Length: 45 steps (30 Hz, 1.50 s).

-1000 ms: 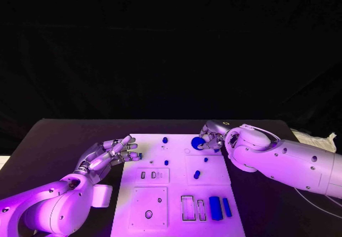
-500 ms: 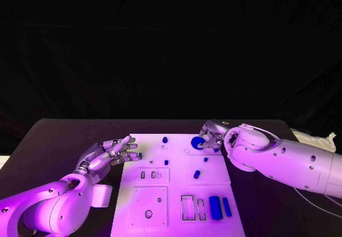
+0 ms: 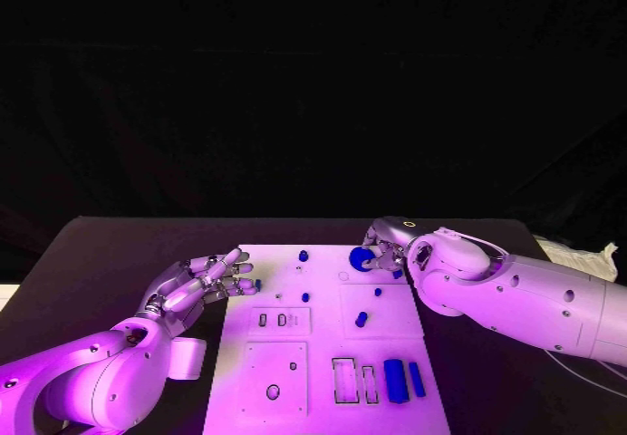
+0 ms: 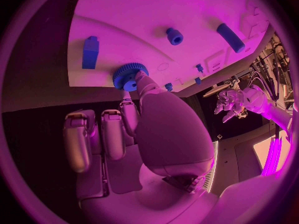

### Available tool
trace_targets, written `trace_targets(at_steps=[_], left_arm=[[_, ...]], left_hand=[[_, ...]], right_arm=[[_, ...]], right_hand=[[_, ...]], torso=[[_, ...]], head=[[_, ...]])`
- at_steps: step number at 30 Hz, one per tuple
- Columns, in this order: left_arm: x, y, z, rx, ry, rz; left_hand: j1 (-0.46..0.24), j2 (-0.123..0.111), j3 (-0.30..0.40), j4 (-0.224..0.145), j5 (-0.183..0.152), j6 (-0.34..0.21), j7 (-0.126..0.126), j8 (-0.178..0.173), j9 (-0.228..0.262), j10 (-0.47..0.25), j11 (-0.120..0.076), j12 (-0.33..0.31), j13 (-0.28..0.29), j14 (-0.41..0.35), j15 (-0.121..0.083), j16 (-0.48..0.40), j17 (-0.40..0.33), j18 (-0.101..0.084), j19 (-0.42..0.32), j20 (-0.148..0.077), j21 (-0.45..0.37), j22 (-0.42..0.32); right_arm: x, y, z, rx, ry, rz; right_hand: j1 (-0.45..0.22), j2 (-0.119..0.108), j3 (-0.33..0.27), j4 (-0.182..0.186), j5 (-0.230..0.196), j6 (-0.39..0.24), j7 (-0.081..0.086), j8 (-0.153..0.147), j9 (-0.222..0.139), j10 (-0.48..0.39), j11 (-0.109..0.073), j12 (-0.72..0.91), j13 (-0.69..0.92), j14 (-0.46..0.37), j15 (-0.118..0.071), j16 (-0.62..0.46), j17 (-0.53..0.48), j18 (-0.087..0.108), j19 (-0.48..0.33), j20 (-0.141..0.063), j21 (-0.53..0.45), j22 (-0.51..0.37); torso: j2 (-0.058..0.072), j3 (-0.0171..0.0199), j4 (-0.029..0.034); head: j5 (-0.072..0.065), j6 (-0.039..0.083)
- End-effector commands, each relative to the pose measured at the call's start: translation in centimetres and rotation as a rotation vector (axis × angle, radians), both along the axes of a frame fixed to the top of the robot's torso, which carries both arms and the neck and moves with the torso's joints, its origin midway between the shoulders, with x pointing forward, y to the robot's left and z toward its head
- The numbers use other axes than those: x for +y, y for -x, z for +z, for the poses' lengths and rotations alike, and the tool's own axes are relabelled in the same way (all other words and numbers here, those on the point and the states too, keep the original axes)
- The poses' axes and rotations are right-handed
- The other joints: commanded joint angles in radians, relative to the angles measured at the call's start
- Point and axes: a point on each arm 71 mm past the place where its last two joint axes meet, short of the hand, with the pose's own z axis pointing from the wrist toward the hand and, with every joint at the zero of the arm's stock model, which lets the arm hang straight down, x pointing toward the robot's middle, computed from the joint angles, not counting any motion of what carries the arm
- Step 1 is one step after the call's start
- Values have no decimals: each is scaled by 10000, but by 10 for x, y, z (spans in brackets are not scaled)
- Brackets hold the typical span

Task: Assemble the parts on the task board

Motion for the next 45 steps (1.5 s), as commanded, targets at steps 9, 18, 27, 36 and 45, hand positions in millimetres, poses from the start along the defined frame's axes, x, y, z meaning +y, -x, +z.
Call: trace_targets(at_steps=[9, 18, 27, 36, 45], left_arm=[[-3, 1, 1, -7, 147, -262], [-3, 0, 1, 28, 151, -302], [-4, 0, 0, 41, 161, -335], [-4, 0, 0, 42, 166, -346], [-4, 0, 0, 45, 166, -348]], left_hand=[[139, 1, -5, -76, -27, 2, 72, -44, -9, -37, 49, -73, -12, -27, 25, -62, 23, 13, 29, 45, 68, 10], [151, 4, 1, -88, -27, 0, 72, -51, -9, -39, 50, -78, -12, -26, 24, -68, 30, 13, 27, 45, 70, 11], [174, 9, 13, -112, -26, -3, 73, -64, -9, -47, 51, -89, -12, -25, 25, -80, 46, 14, 23, 45, 73, 13], [174, 9, 13, -112, -26, -3, 73, -64, -9, -47, 51, -89, -12, -25, 25, -80, 46, 14, 23, 45, 73, 13], [174, 9, 13, -112, -26, -3, 73, -64, -9, -47, 51, -89, -12, -25, 25, -80, 46, 14, 23, 45, 73, 13]], right_arm=[[21, 12, 7, -894, -150, 659], [66, 35, 23, -2166, -274, 1717], [107, 43, 18, -2143, -289, 2469], [120, 37, 2, -1638, -2, 2525], [123, 30, -9, -1335, 280, 2313]], right_hand=[[38, 293, 155, 131, 123, 335, -236, 0, 144, 375, -309, -33, 211, 640, -100, 43, 460, -202, 814, -75, 56, 2306], [-38, 284, 290, 115, 372, 348, -249, -52, 150, 373, -323, -54, 235, 641, -111, 50, 484, -213, 849, -88, 75, 2353], [-56, 294, 314, 120, 385, 350, -247, -61, 151, 374, -322, -55, 240, 642, -112, 52, 490, -215, 856, -89, 78, 2362], [-127, 276, 342, 137, 322, 346, -239, -88, 153, 365, -314, -79, 239, 636, -107, 38, 466, -215, 855, -89, 78, 2363], [-178, 251, 356, 144, 262, 345, -233, -108, 155, 361, -310, -91, 243, 636, -104, 39, 473, -215, 854, -88, 77, 2361]], torso=[[3, 3, 11], [2, -9, 24], [8, -22, 36], [5, -24, 27], [6, -11, 11]], head=[[28, 24], [43, 31], [84, 21], [138, -11], [173, -17]])
